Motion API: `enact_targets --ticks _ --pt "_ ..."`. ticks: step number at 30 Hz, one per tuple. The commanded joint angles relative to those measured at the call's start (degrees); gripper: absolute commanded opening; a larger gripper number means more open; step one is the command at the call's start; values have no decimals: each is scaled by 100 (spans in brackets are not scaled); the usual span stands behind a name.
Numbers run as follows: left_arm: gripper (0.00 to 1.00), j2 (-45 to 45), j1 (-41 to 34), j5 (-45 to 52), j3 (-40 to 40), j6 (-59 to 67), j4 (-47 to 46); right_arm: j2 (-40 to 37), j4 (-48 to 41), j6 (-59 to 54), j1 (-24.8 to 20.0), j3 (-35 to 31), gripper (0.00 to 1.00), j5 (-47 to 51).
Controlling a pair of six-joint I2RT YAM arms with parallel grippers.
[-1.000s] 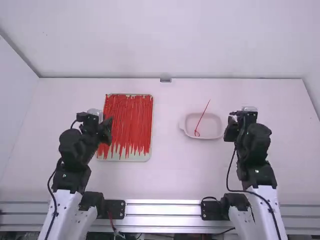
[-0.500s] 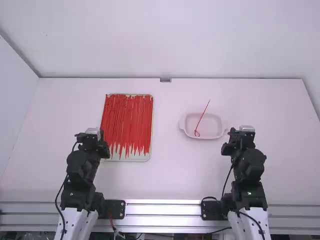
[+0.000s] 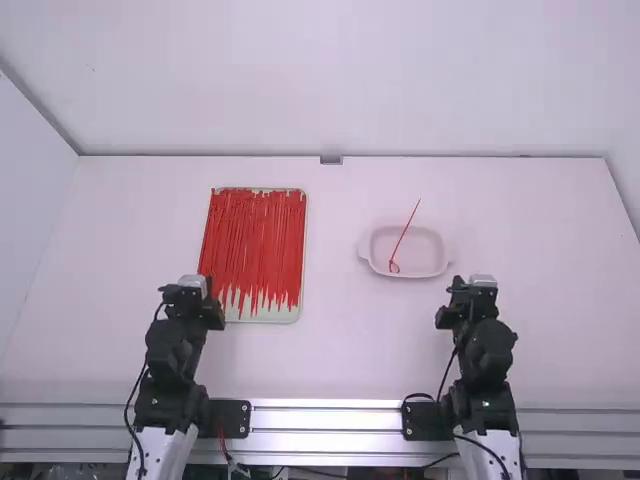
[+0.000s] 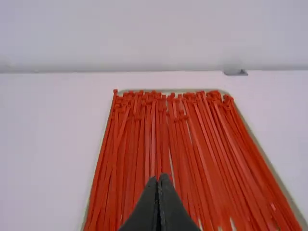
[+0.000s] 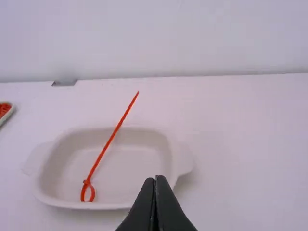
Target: Fasten the cable tie
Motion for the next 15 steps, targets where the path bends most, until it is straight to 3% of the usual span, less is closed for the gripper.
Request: enact_targets --ticks 1,15 --pt "0 -203 -3 -47 -69 16 -3 -200 14 10 16 -161 0 12" --pt "0 -567 -3 -47 -69 16 -3 -926 14 10 16 -161 0 12"
